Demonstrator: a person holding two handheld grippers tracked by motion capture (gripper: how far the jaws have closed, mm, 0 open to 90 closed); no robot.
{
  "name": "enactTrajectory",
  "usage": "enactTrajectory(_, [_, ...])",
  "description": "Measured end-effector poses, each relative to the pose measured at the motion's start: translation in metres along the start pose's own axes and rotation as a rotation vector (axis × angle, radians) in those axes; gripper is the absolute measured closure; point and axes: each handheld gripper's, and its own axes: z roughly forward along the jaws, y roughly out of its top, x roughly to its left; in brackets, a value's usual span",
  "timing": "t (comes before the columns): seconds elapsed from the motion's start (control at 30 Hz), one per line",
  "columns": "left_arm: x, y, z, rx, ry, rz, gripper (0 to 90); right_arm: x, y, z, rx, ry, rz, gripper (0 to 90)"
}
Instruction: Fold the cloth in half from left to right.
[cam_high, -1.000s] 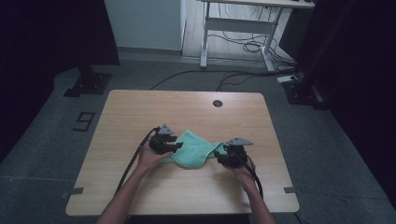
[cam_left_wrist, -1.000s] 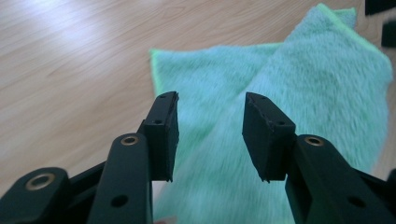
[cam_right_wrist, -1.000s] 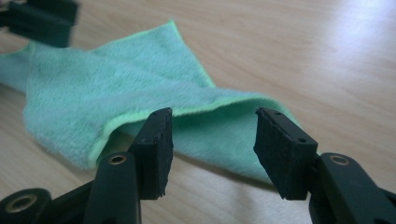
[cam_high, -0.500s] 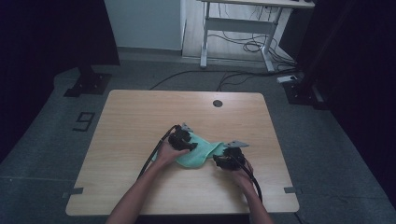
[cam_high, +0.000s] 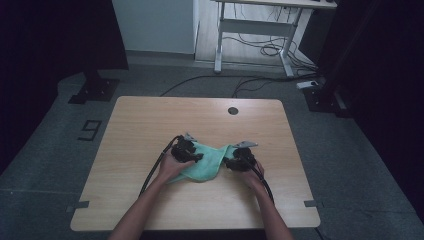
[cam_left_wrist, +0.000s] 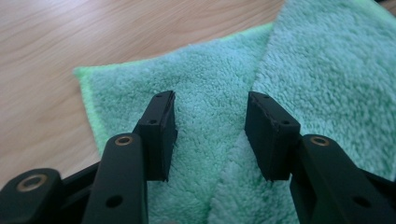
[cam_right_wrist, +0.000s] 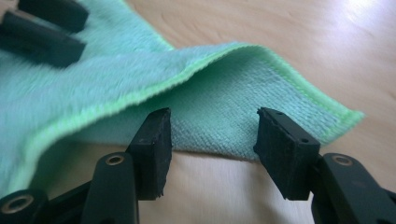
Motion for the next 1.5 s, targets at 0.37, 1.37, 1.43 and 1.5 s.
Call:
enactTrajectory(0.37, [0.001,-0.009,-0.008,-0.005,0.043,-0.034,52.8,0.023,0.001,-0.042,-0.116,0.079,0.001,45.7])
enactTrajectory(1.37, [0.017,-0.01,-0.012,-0.015,0.016,-0.126,54.2,0.023,-0.047,-0.088,-0.054,0.15,-0.037,88.9])
enactTrajectory(1.43, [0.016,-0.01,-0.012,-0.016,0.023,-0.117,54.2,0.016,-0.06,-0.098,-0.041,0.131,-0.027,88.7])
enactTrajectory(1.5, [0.015,-0.01,-0.012,-0.012,0.03,-0.107,54.0,0.01,-0.071,-0.105,-0.038,0.121,-0.004,88.2])
